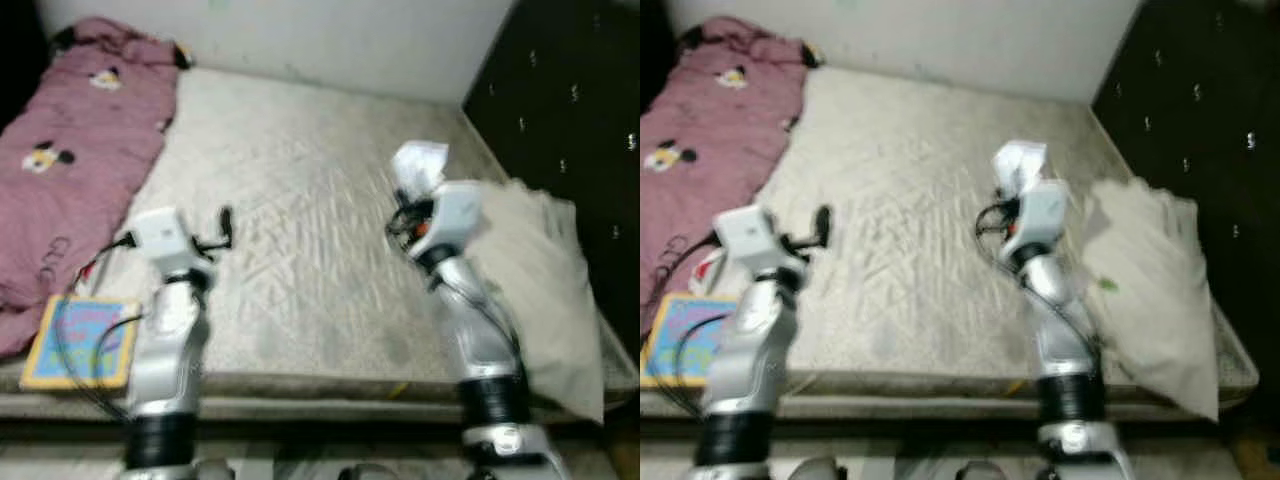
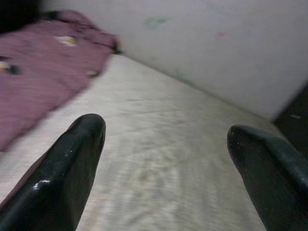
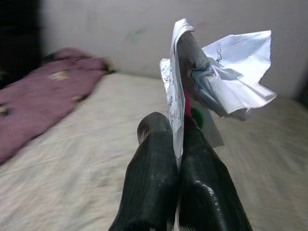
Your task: Clean up the room
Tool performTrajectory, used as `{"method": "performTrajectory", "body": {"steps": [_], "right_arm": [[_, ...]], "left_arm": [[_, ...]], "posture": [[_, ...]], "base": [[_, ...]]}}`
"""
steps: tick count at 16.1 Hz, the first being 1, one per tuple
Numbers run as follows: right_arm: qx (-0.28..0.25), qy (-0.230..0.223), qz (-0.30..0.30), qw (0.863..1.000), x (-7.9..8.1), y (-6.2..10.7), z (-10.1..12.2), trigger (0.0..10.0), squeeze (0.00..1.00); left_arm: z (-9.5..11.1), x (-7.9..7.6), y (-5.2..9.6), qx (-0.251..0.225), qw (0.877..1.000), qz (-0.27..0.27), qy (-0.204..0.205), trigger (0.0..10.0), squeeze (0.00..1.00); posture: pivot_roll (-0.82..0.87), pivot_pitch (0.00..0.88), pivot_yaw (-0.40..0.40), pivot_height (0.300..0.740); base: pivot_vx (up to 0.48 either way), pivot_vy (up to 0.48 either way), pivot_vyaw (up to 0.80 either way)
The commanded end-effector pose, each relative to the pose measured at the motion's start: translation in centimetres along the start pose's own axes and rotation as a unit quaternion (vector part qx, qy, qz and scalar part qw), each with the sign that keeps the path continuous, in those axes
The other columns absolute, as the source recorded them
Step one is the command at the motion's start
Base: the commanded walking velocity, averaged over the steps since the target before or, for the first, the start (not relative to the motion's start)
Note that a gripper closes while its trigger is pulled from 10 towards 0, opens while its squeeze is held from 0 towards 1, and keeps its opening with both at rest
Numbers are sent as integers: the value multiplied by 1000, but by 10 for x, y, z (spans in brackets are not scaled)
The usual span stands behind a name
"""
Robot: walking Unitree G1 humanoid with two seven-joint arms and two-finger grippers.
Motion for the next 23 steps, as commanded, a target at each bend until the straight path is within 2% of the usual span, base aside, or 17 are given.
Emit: {"method": "performTrajectory", "body": {"steps": [1,23], "right_arm": [[-6,7,-6,1000,-6,-2,7,10000,0],[17,20,4,1000,-5,-2,-1,10000,0]], "left_arm": [[0,-7,0,-1,1000,-10,6,10000,0],[-2,-9,-1,7,1000,-12,11,10000,0]], "posture": [[71,0,-121,740],[70,0,-125,740]], "base": [[0,480,0],[0,480,0]]}}
Point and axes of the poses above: a point about 5 cm out from each wrist's last joint towards the gripper, its own y axis pointing back from the gripper into the wrist, its own z axis along the axis of the wrist's last joint, x = y × z, the point moved 1 cm from there along -y, pointing out of the wrist towards the gripper, and after that the axes turned 12 degrees about -y, right-handed, at the moved point
